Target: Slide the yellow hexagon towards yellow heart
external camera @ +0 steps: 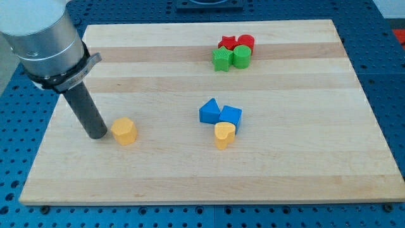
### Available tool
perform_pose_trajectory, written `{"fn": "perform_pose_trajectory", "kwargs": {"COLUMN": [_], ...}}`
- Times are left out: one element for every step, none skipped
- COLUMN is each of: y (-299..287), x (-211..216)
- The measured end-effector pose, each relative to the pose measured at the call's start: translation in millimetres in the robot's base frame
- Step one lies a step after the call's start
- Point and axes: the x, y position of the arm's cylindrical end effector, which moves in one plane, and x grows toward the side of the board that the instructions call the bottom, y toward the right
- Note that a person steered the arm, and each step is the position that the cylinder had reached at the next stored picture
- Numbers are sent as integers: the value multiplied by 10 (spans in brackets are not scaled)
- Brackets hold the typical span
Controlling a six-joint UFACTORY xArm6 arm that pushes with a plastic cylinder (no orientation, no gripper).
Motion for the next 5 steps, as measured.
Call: {"fn": "perform_pose_trajectory", "kwargs": {"y": [253, 566, 855, 1126, 1179], "x": [1, 1, 1, 1, 1]}}
